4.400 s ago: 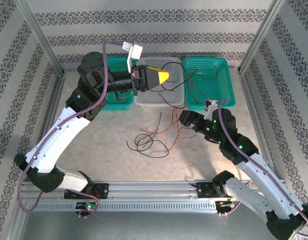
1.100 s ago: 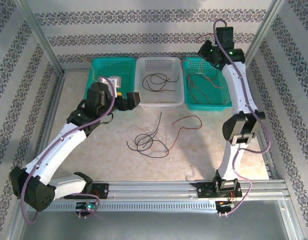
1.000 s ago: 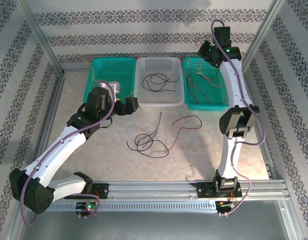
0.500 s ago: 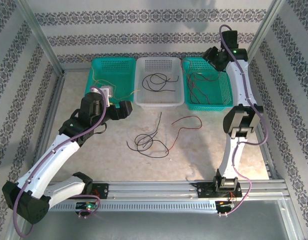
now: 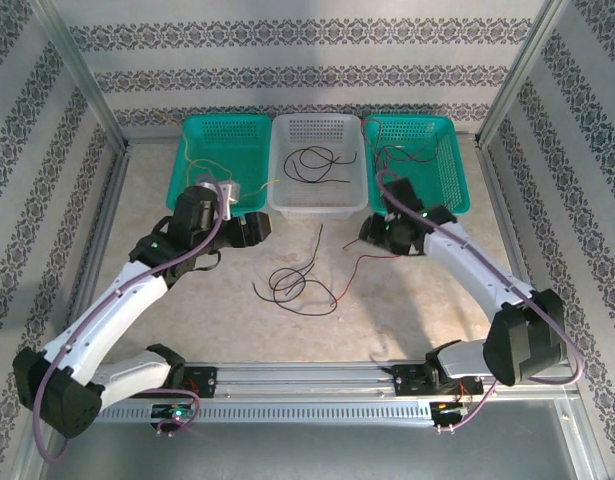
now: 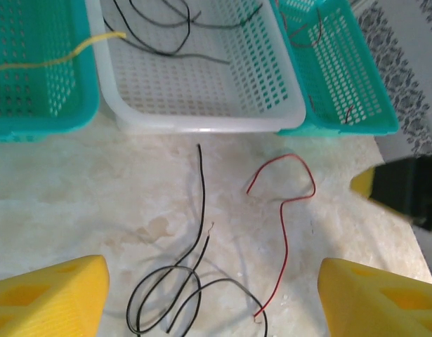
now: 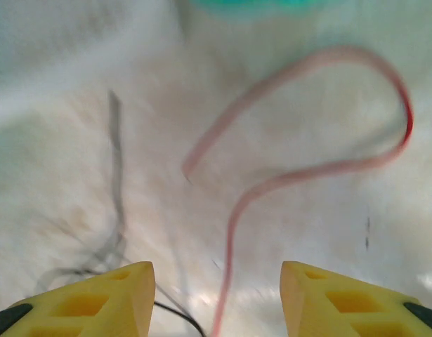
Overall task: Untangle the cables
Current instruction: Pick up the cable.
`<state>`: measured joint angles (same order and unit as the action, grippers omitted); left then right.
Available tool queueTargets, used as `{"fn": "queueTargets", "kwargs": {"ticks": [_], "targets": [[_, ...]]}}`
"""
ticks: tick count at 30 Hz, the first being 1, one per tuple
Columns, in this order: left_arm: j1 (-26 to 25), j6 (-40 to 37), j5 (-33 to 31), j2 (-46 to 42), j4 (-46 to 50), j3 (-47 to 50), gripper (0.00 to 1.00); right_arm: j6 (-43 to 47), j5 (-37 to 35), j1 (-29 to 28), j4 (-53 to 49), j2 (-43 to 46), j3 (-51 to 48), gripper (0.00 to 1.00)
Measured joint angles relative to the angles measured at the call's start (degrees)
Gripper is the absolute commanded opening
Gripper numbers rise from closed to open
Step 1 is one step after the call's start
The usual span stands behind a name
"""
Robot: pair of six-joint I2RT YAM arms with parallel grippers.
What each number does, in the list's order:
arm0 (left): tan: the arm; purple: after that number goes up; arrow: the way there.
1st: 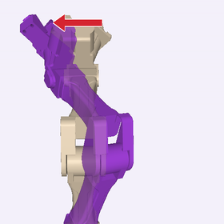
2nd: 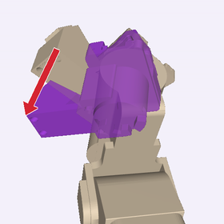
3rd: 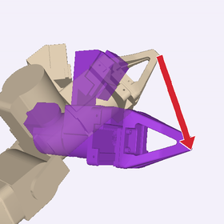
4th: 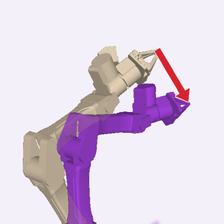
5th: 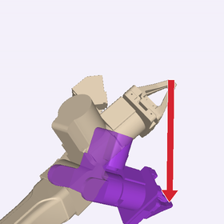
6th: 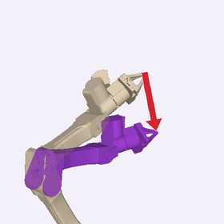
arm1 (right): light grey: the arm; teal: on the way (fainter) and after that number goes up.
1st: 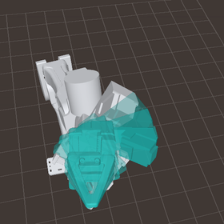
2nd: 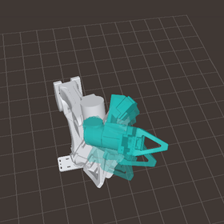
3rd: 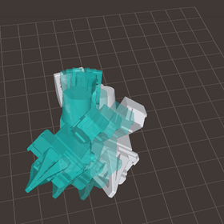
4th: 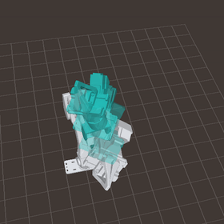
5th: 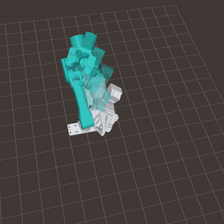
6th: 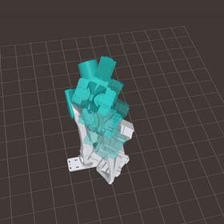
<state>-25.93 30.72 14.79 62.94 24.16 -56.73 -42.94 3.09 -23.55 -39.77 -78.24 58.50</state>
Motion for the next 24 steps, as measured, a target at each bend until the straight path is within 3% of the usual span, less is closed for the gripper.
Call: {"fn": "queueTargets", "kwargs": {"ticks": [6, 14, 24], "targets": [[-0.3, 1.2, 0.9, 2.6, -1.1, 1.7, 0.75, -5.3, -0.3, -8.6, 2.0, -3.5, -6.3, 0.45], [-0.6, 1.2, 1.5, 4.8, -1.5, 1.6, 0.75, -9.3, 1.3, -9.6, 7.7, -9.8, -8.9, 0.41], [-1.1, 1.3, 1.5, 4.9, -1.4, 3.0, 0.73, -7.9, 2.3, -9.6, 8.4, -12.5, -5.9, 0.13]]}}
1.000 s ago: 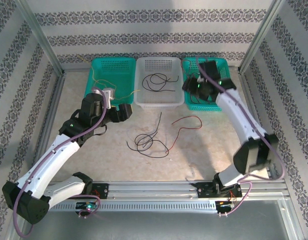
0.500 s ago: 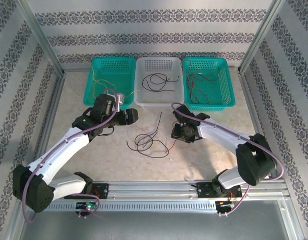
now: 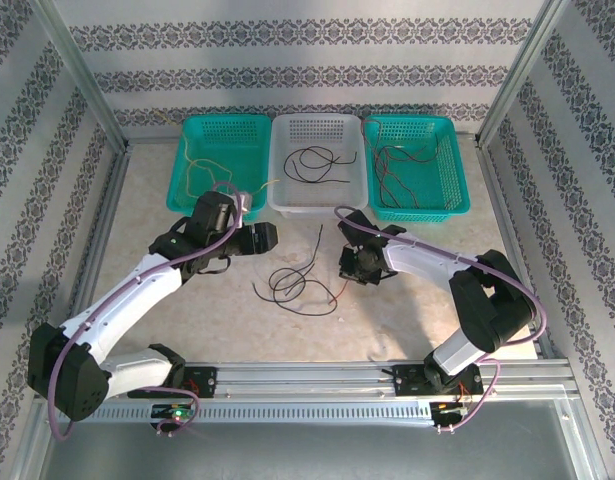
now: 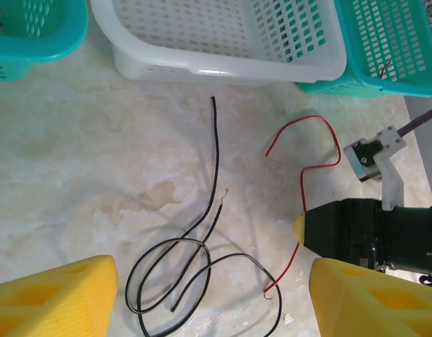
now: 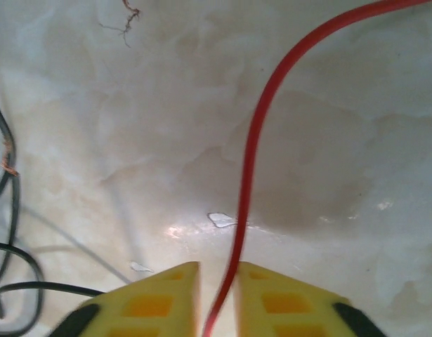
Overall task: Untangle the cables
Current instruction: Pick up the cable.
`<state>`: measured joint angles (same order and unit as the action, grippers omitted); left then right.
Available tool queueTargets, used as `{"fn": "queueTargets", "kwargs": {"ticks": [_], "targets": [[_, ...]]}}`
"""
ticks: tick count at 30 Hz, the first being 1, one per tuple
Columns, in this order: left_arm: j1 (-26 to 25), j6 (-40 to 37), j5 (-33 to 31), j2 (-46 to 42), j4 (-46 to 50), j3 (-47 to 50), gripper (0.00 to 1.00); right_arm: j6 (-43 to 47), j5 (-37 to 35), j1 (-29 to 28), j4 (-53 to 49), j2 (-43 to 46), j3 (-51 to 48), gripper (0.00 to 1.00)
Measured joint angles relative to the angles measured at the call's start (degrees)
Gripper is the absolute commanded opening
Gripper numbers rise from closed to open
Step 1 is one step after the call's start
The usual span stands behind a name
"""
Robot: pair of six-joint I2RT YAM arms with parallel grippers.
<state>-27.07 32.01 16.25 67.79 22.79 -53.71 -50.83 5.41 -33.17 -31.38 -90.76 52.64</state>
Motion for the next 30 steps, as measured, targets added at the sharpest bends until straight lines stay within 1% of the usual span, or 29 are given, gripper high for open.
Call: {"fn": "queueTargets", "kwargs": {"ticks": [1, 4, 9, 12, 14, 19, 25, 30], "targets": [[0.0, 0.0, -0.1, 0.0, 0.0, 0.1, 0.73, 0.1, 0.0, 0.0, 0.0, 0.0, 0.0, 0.08], [0.0, 0.0, -0.3, 0.0, 0.1, 0.4, 0.72, 0.6, 0.0, 0.0, -0.2, 0.0, 0.1, 0.00], [-0.1, 0.0, -0.4, 0.1, 0.5, 1.4, 0.69, 1.7, -0.4, 0.0, -1.6, 1.6, 0.1, 0.00], [-0.7, -0.1, -0.4, 1.0, 0.6, 1.7, 0.69, 1.9, -0.9, 0.0, -2.3, 5.2, 0.1, 0.00], [-0.9, -0.3, -0.4, 2.2, 0.6, 2.1, 0.68, 2.1, -1.3, 0.0, -2.5, 8.1, -0.3, 0.00], [-1.4, -0.7, 0.3, 9.4, 0.5, 4.1, 0.63, 2.4, -2.0, -0.2, -3.1, 12.5, -2.5, 0.00], [-2.0, -1.1, 0.9, 18.3, 0.2, 6.8, 0.56, 1.6, -2.8, -2.6, -4.0, 14.3, -5.5, 0.00], [-2.1, -1.1, 1.7, 22.7, -2.3, 6.9, 0.45, 0.8, -3.0, -4.1, -4.0, 14.6, -6.1, 0.00]]}}
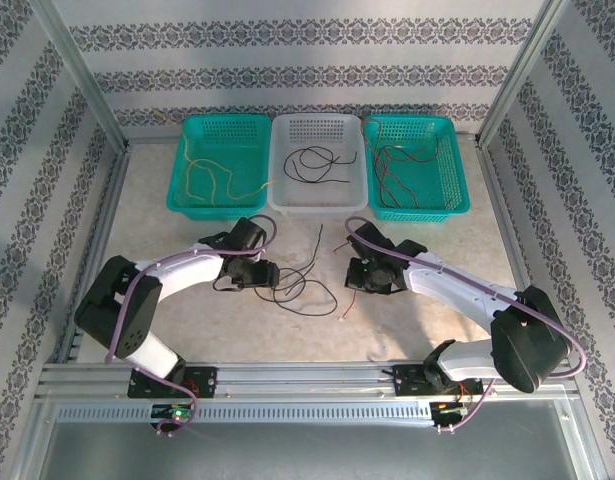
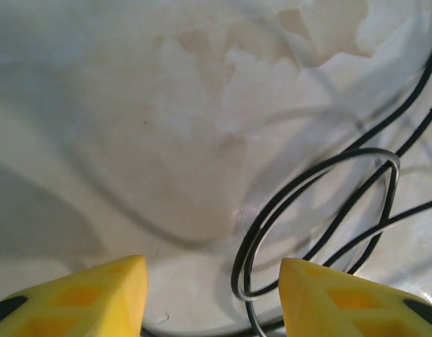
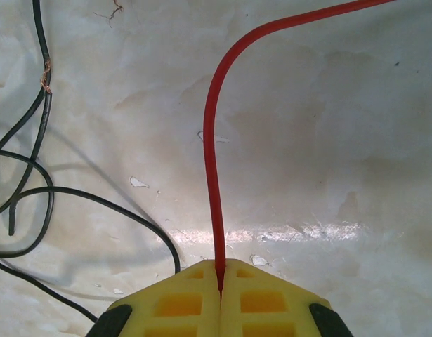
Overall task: Untangle the cables
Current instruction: Pick up the cable.
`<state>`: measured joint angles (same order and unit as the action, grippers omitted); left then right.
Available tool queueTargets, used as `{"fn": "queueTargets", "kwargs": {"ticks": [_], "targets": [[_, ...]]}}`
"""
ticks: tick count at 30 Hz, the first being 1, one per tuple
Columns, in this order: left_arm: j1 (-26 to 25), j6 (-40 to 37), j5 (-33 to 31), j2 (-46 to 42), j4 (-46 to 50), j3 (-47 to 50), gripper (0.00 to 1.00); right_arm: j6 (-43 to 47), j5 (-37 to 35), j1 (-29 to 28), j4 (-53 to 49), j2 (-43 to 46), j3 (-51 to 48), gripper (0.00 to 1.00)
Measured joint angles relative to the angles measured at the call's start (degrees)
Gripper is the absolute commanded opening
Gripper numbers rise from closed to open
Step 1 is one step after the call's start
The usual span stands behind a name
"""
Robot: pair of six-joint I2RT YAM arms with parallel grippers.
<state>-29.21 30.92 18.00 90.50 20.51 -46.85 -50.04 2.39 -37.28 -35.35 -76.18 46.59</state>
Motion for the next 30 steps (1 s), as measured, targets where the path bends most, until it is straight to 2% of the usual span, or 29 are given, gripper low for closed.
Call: {"fn": "queueTargets", "kwargs": {"ticks": [9, 16, 21, 30], "targets": [[-0.1, -0.7, -1.8, 2.8, 1.6, -2.2, 0.19, -1.1, -0.1, -0.8, 0.0, 0.0, 0.0, 0.00], [-2.4, -2.3, -1.5, 3.0, 0.5, -3.7, 0.00, -1.3, -0.5, -0.8, 0.0, 0.8, 0.0, 0.00], [-3.0, -3.4, -1.6, -1.5, 3.2, -5.8, 0.00, -1.3, -0.9, -0.8, 0.0, 1.3, 0.0, 0.00], [-4.7, -8.9, -2.0, -18.2, 13.5, -16.0, 0.00, -1.2, -1.3, -0.7, 0.0, 1.9, 0.0, 0.00]]}}
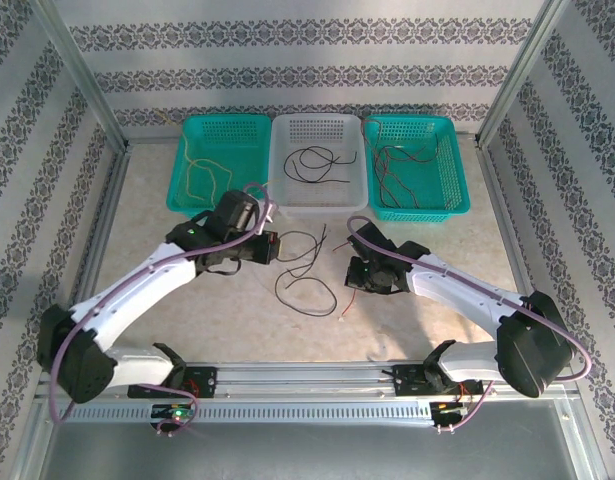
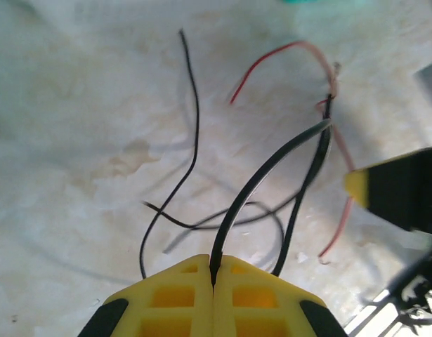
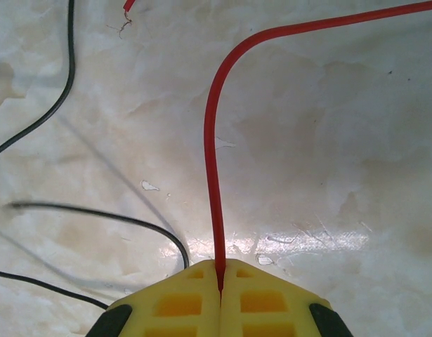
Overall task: Untangle the cables
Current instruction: Pick up the cable, then pick up the cable from the container.
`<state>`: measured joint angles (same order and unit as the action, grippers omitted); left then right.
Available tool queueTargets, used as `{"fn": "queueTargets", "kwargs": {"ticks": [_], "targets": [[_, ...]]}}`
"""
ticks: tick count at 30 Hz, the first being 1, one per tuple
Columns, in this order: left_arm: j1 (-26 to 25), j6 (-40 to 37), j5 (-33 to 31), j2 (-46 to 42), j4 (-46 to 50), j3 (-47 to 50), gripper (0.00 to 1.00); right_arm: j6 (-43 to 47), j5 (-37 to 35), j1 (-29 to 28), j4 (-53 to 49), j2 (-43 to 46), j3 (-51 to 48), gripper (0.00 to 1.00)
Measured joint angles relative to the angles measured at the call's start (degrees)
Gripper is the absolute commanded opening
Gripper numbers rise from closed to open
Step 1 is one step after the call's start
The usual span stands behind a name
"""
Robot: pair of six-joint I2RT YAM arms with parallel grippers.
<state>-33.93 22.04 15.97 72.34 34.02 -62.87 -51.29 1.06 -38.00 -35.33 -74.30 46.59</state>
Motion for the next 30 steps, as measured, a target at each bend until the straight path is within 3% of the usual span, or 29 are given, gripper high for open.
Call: {"fn": "queueTargets", "kwargs": {"ticks": [7, 15, 22, 30], "targets": [[-0.3, -3.1, -0.5, -4.2, 7.9, -13.6, 0.00, 0.1, 0.0, 1.1, 0.4, 0.7, 0.0, 0.00], [-0.6, -3.9, -4.2, -2.8, 8.8, -28.2, 0.00, 2.4, 0.5, 1.7, 1.3, 3.9, 0.5, 0.00], [0.1, -3.9, -10.2, 8.9, 7.8, -41.7, 0.00, 4.0, 1.2, 3.0, 1.3, 7.2, 1.7, 0.00], [6.9, -3.1, -7.5, 27.3, 7.3, -58.4, 0.00, 4.8, 1.4, 3.0, 0.4, 9.5, 1.8, 0.00]]}}
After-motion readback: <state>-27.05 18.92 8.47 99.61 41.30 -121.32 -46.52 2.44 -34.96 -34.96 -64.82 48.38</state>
